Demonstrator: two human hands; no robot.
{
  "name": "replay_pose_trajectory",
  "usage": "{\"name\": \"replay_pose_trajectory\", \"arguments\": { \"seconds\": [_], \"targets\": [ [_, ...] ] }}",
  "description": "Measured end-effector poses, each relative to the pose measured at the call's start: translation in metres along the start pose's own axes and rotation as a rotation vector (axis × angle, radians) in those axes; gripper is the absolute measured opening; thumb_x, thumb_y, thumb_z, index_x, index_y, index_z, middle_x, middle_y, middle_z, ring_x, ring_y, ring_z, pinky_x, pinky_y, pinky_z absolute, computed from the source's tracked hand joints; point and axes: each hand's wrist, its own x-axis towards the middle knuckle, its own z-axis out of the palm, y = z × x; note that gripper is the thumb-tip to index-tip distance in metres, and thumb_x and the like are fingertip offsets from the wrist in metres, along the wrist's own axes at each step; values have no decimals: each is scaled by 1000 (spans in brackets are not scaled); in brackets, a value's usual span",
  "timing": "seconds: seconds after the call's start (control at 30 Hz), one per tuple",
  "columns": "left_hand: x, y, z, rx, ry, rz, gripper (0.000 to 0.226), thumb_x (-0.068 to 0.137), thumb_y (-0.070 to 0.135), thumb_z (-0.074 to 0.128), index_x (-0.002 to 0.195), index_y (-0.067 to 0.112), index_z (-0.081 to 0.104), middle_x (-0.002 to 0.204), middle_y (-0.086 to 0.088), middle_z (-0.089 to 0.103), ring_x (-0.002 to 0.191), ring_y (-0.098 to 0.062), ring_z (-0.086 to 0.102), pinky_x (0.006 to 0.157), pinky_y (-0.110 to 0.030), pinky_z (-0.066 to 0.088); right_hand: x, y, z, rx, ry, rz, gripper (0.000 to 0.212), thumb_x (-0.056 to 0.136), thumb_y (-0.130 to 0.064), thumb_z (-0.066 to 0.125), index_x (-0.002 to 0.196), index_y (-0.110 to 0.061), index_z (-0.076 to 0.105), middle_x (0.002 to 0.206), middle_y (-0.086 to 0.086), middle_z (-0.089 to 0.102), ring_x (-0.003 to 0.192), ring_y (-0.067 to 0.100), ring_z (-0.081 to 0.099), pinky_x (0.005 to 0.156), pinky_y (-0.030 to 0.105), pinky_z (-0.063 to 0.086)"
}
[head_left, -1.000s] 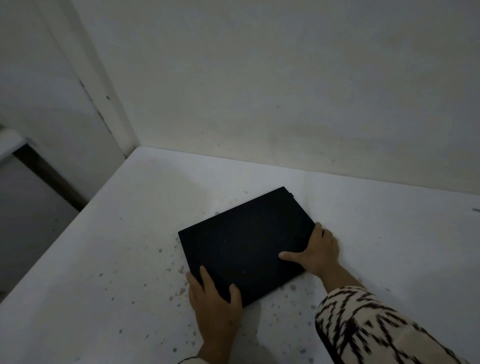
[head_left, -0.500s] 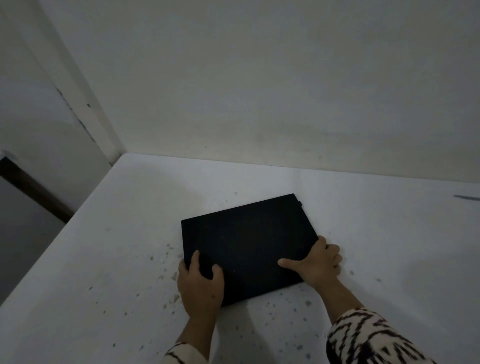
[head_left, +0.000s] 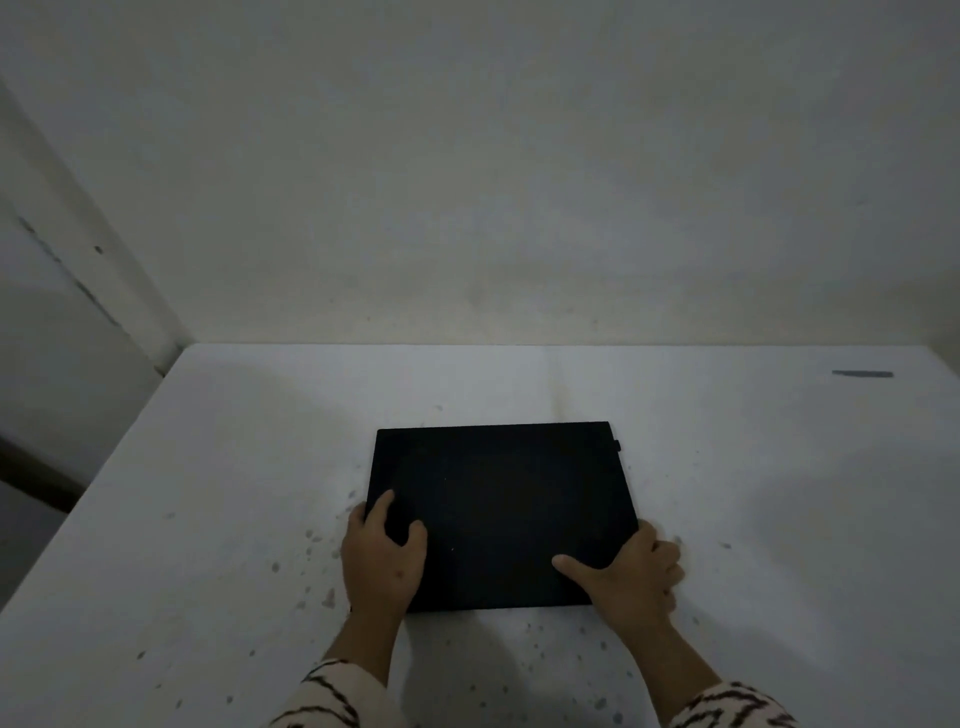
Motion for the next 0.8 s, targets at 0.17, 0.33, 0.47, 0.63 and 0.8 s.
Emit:
{"name": "replay_pose_trajectory", "arguments": {
  "seconds": [0.17,0.33,0.47,0.63,0.8],
  "targets": [
    [6,-5,-2,1,-49,-38,62,85,18,63,141,6,39,145,-17,41,132,-35,41,110,-47,37,1,-3,-2,-45,31,20,107,57,-55,82,136,-9,27,137,17,28,128,37,31,106,51,35],
    [14,-4,-2,68,-65,-169,58,82,24,63,132,1,45,134,-25,48,124,-43,43,106,-49,39,4,-9,-2,-18,33,68,101,59,-56,79,135,-11,31,137,18,28,127,38,32,106,52,34],
    [18,2,0,44,-40,-202,53,79,26,65,125,3,51,128,-24,50,120,-42,44,103,-47,38,8,-12,-1,8,52,104,95,60,-51,81,133,-11,36,135,18,32,124,39,36,104,53,35],
    [28,7,4,47,-8,-211,51,79,24,64,124,3,52,125,-25,51,117,-42,45,101,-46,37,17,-18,-3,52,44,111,89,62,-45,83,131,-11,38,133,18,33,123,39,36,106,54,34],
    [52,21,10,35,-16,-187,43,80,24,63,117,3,56,121,-24,55,113,-42,48,98,-45,39,36,-30,-3,97,42,120,85,63,-41,83,129,-9,40,131,18,34,121,40,38,104,55,36]
  ]
}}
